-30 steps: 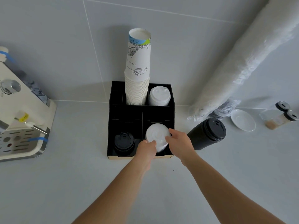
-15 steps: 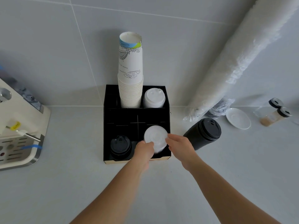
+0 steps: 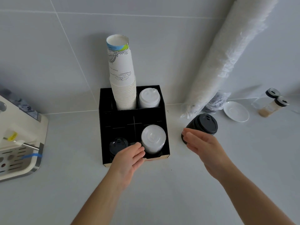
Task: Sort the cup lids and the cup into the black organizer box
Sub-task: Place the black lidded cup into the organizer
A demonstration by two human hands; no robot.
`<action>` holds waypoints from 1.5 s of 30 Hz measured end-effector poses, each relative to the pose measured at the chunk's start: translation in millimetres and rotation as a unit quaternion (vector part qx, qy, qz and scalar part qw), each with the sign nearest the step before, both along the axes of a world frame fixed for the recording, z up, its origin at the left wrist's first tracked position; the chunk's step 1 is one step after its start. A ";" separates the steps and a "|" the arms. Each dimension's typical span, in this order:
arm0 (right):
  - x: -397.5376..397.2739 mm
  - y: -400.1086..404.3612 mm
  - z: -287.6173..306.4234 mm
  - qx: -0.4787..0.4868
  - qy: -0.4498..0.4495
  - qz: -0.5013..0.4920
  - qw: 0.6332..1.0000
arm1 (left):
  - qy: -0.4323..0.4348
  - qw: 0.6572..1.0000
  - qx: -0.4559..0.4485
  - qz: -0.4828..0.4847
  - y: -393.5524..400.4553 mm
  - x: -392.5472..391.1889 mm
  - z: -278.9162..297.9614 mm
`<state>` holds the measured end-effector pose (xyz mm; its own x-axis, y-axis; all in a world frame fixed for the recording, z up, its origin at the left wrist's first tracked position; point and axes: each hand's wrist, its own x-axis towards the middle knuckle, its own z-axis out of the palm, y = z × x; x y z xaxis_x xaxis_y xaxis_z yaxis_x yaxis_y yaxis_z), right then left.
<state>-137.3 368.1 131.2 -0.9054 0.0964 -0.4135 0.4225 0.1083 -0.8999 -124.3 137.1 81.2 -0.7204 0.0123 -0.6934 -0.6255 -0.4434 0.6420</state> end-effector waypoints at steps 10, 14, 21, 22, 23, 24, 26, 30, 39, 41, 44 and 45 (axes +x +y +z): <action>7.2 84.4 30.6 -0.067 0.025 -0.133 0.989 | 0.013 0.995 0.099 0.009 47.3 -10.6 28.9; -0.5 114.4 26.2 -0.081 0.018 -0.157 0.984 | 0.006 0.996 0.093 -0.002 76.3 -19.2 31.1; -27.0 143.2 -4.4 -0.064 -0.016 -0.121 0.990 | 0.000 0.999 0.019 -0.038 136.5 -42.5 28.6; -30.3 142.6 -11.4 -0.049 -0.023 -0.104 0.993 | 0.006 0.999 -0.001 -0.052 144.6 -46.5 27.0; -36.1 144.1 -19.1 -0.034 -0.032 -0.084 0.995 | 0.014 0.997 -0.027 -0.068 154.9 -51.8 26.3; -42.2 145.0 -26.2 -0.019 -0.042 -0.064 0.997 | 0.022 0.995 -0.054 -0.085 165.3 -57.2 24.8; -54.7 142.8 -37.5 0.000 -0.057 -0.036 0.998 | 0.026 0.987 -0.106 -0.121 180.6 -66.8 21.1; -78.5 142.8 -55.7 -0.008 -0.074 -0.004 0.997 | 0.041 0.971 -0.168 -0.165 204.3 -86.0 14.2; -90.1 134.8 -67.0 -0.057 -0.094 0.016 0.994 | 0.052 0.977 -0.146 -0.147 206.5 -99.2 2.6; -90.8 134.5 -67.5 -0.059 -0.100 0.018 0.993 | 0.053 0.977 -0.140 -0.155 205.0 -100.0 2.7; -95.7 132.3 -69.7 -0.059 -0.106 0.030 0.992 | 0.050 0.976 -0.131 -0.165 200.8 -104.2 -2.3; -96.4 131.2 -69.5 -0.055 -0.105 0.037 0.992 | 0.046 0.976 -0.129 -0.170 199.0 -104.6 -4.1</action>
